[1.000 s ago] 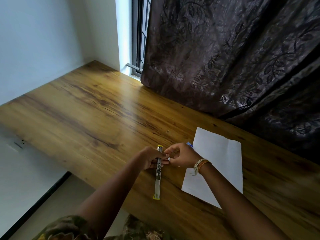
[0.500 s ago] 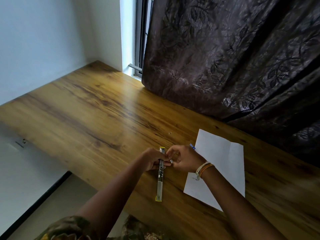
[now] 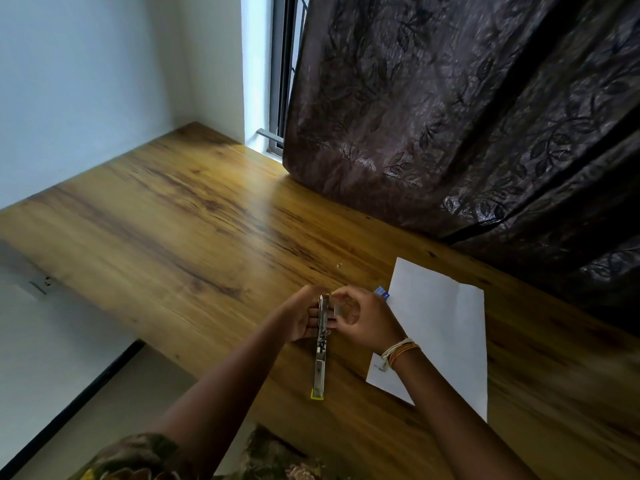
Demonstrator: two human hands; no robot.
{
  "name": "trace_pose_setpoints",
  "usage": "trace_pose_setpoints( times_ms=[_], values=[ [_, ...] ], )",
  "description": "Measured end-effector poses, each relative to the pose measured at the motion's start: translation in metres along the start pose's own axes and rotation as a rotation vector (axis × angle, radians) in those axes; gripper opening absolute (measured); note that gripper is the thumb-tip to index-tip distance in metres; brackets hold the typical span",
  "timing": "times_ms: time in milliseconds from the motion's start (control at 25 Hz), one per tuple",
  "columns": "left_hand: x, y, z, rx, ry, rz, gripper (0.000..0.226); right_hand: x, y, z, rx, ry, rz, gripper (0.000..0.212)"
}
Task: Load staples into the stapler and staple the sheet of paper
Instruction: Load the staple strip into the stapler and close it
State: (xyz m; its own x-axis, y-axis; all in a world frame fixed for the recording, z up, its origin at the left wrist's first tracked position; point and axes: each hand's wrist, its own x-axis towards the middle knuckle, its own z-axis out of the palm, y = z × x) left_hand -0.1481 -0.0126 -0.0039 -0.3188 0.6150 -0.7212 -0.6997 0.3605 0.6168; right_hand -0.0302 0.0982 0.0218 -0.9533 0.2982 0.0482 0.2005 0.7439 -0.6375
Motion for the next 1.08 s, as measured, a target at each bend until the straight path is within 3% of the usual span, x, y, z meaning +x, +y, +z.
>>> trace_pose_setpoints(
  times_ms=[120,560,1080],
  values=[
    [0.002,0.001,-0.002,-0.044,-0.006,-0.029,0.045,-0.003,-0.003,0.009,-0.047,0.029,-0.049,0.038],
    [0.005,-0.004,-0.003,-0.023,0.041,-0.002,0.031,-0.003,-0.004,0.016,-0.236,0.025,-0.231,0.019],
    [0.008,-0.005,-0.004,0.017,0.044,0.026,0.030,-0.004,0.002,0.015,-0.250,0.003,-0.293,0.017]
  ],
)
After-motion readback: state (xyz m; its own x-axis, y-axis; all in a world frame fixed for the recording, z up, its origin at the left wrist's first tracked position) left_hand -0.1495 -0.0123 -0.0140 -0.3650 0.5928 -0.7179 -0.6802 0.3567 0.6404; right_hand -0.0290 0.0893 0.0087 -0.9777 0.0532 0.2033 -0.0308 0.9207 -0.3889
